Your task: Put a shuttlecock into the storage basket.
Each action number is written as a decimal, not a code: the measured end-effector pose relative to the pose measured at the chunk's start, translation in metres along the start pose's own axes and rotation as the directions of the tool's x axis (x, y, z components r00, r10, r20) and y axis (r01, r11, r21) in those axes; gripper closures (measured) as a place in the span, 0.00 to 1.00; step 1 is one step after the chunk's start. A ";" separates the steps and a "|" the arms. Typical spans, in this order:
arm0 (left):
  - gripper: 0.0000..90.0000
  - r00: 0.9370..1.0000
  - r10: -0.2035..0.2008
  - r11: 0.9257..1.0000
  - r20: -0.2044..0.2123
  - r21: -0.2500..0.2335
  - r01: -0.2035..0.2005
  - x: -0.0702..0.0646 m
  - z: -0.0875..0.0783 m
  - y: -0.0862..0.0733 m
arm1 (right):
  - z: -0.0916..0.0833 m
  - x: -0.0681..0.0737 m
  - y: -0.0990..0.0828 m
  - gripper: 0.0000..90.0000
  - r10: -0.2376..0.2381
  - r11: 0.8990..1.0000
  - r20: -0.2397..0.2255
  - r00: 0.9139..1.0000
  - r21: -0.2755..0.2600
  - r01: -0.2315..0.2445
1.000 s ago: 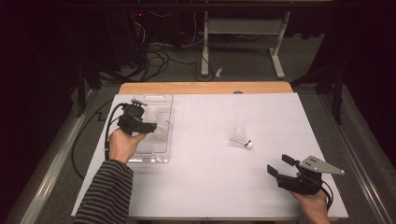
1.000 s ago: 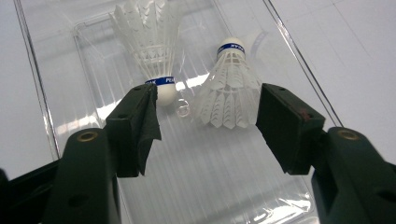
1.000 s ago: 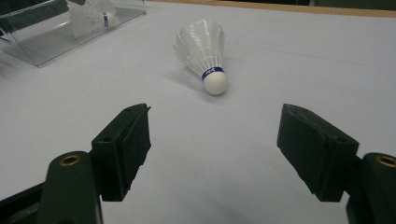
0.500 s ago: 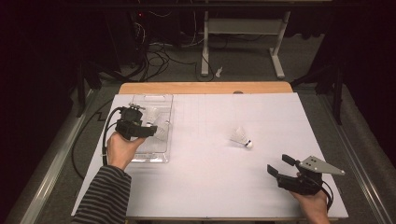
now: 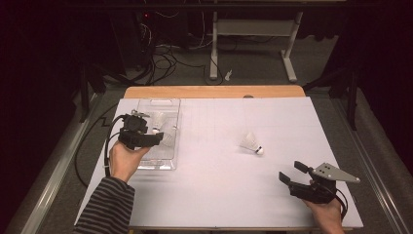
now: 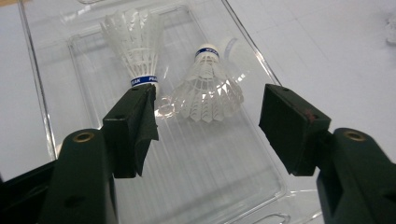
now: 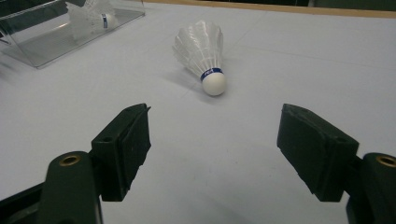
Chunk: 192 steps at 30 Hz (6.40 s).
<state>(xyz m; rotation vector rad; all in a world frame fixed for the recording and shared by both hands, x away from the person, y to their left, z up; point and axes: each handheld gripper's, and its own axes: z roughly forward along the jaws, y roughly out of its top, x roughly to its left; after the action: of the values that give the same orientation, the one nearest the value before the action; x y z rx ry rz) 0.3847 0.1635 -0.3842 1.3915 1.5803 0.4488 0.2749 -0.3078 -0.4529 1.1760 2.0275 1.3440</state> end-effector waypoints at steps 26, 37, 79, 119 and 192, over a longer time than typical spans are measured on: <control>0.41 0.996 0.005 0.999 0.093 -0.052 0.000 -0.014 -0.024 -0.009 | -0.001 -0.001 0.000 0.29 -0.001 1.000 0.004 1.000 -0.003 0.001; 0.41 0.991 -0.011 0.998 0.130 -0.067 0.019 -0.016 -0.033 -0.017 | 0.000 -0.001 0.000 0.29 -0.002 1.000 0.001 1.000 -0.002 0.002; 0.41 0.982 0.005 0.994 0.186 -0.108 0.015 -0.019 -0.052 -0.039 | -0.001 -0.001 0.000 0.29 0.004 1.000 0.005 1.000 -0.007 -0.004; 0.40 0.975 0.008 0.993 0.224 -0.113 0.018 -0.020 -0.056 -0.062 | 0.000 -0.001 0.001 0.29 0.012 1.000 0.006 1.000 -0.009 -0.012; 0.42 0.944 -0.001 1.000 0.330 0.009 -0.003 -0.076 -0.018 -0.072 | -0.001 0.000 0.000 0.29 0.003 1.000 0.003 1.000 -0.001 -0.003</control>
<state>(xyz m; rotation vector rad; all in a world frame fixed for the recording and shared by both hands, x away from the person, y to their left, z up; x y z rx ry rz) 0.3219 0.0792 -0.4010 1.3931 1.3089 0.1944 0.2745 -0.3082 -0.4524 1.1804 2.0236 1.3436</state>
